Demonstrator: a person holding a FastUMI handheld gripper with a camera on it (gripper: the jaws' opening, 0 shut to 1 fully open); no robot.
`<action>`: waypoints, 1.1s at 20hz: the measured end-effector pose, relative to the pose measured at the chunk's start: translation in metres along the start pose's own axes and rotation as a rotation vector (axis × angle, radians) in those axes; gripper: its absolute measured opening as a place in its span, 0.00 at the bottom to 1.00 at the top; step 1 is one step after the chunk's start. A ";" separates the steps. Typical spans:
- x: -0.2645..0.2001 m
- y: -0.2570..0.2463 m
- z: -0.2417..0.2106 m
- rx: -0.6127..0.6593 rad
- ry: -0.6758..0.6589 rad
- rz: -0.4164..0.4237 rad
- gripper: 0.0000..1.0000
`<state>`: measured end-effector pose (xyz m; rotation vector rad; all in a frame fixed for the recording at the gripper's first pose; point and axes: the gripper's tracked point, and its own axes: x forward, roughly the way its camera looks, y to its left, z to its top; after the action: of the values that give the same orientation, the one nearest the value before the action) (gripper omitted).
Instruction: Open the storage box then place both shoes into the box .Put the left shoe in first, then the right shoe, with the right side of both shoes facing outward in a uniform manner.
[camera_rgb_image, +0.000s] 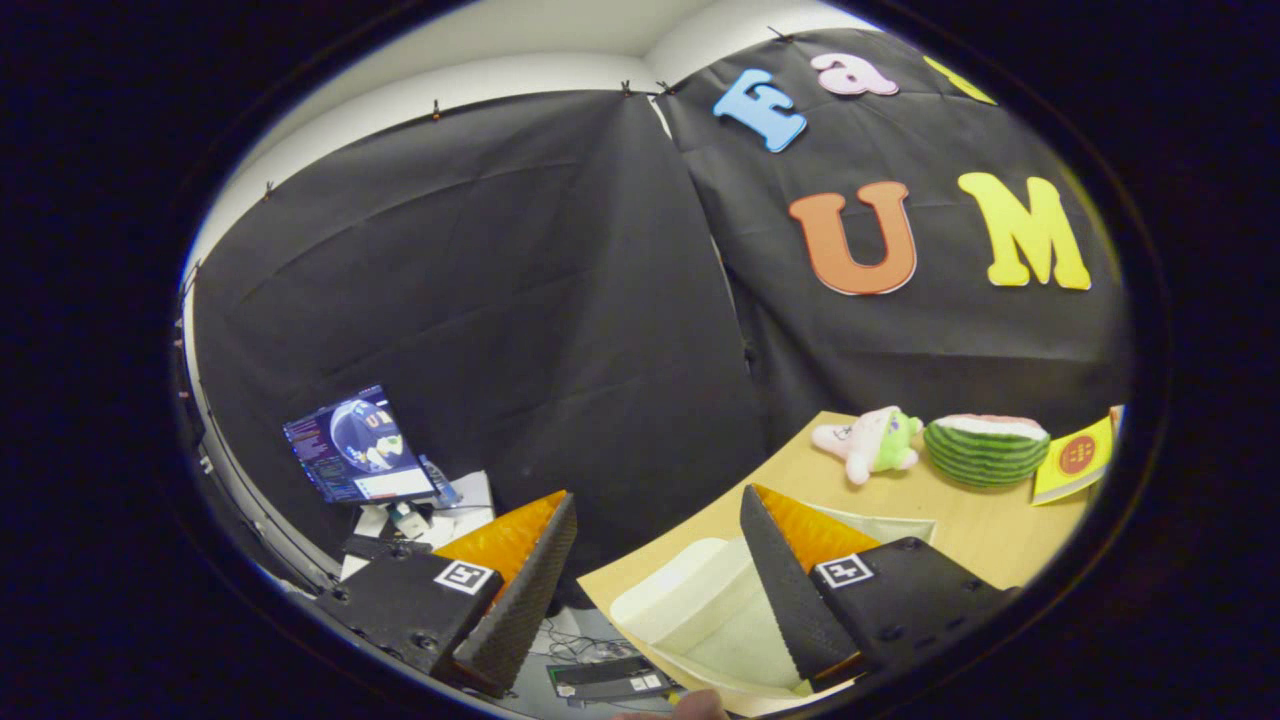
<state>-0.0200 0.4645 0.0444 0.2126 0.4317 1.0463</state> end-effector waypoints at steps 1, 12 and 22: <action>-0.007 -0.010 0.000 -0.008 -0.012 -0.031 1.00; -0.146 -0.188 -0.049 0.008 0.024 -0.470 1.00; -0.201 -0.304 -0.213 0.233 0.465 -0.599 1.00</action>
<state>0.0401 0.1336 -0.2103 0.0339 0.9733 0.4439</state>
